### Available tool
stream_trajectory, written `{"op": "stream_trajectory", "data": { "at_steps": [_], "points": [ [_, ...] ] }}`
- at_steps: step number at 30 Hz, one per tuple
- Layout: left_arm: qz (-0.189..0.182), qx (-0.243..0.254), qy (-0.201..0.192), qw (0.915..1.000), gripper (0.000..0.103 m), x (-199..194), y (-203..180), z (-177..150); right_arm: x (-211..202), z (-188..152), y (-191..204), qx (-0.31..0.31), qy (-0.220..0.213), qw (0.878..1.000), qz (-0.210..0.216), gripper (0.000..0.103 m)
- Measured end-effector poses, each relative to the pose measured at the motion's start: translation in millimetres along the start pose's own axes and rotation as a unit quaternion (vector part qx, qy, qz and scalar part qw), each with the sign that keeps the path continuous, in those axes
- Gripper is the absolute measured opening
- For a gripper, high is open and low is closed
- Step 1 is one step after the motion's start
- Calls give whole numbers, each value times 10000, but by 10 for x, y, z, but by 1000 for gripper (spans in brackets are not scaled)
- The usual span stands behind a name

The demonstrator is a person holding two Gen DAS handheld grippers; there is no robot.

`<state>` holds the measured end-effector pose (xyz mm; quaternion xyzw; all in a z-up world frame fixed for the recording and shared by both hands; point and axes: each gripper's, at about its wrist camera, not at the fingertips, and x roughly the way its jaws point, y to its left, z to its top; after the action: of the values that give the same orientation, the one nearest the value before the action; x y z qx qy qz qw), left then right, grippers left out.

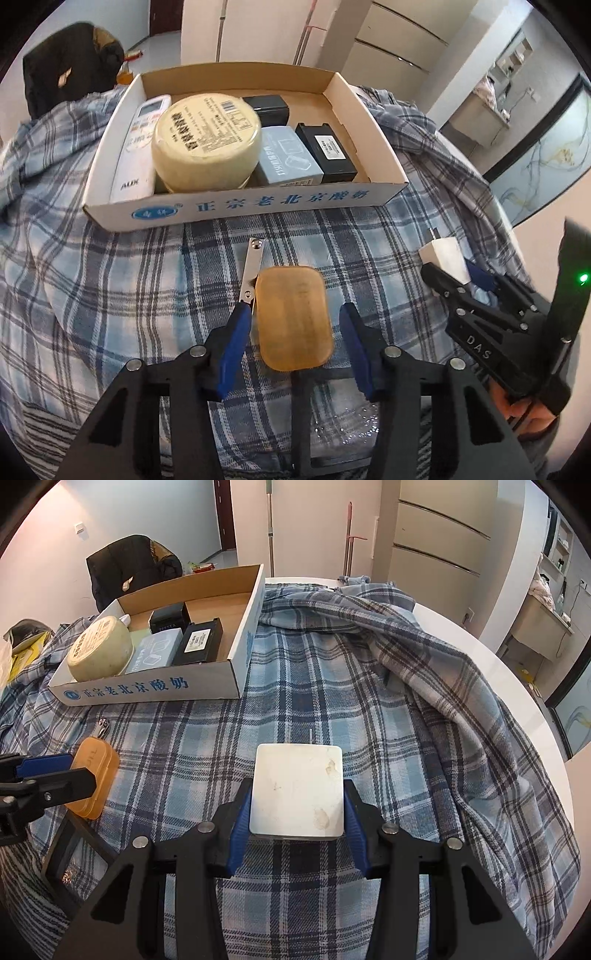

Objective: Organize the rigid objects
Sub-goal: 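Grasp the orange soap box with the left gripper while the right gripper lifts the white plug, then carry the orange soap box and white plug over the box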

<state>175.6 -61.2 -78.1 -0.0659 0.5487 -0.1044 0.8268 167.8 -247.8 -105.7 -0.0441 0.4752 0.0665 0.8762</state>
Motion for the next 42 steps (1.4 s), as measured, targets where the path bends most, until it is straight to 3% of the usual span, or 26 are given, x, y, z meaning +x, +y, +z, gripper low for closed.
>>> {"op": "stream_trajectory", "data": {
  "at_steps": [3, 12, 21, 29, 34, 36, 38, 42],
  "points": [
    [304, 165, 24, 9994, 52, 17, -51, 20, 1, 1, 1, 1, 0, 10000, 0, 45],
    [273, 399, 207, 9986, 52, 77, -157, 67, 1, -1, 9, -8, 1, 10000, -2, 45],
    [684, 673, 301, 9949, 53, 196, -274, 60, 2, -2, 17, -14, 0, 10000, 3, 45],
    [791, 718, 341, 9937, 52, 246, -290, 81, 1, -2, 29, -26, 0, 10000, 6, 45],
    [868, 772, 270, 9929, 52, 310, -328, 81, 3, -2, 29, -24, -1, 10000, 7, 45],
    [875, 745, 209, 9932, 45, 290, -324, 75, 5, -1, 26, -22, -1, 10000, 7, 44],
    [861, 661, 182, 9939, 45, 263, -293, 65, 5, -2, 30, -20, -1, 10000, 9, 44],
    [858, 752, -206, 9933, 45, 78, -295, 63, 7, 0, 32, -34, -1, 10000, 18, 45]
  ]
}}
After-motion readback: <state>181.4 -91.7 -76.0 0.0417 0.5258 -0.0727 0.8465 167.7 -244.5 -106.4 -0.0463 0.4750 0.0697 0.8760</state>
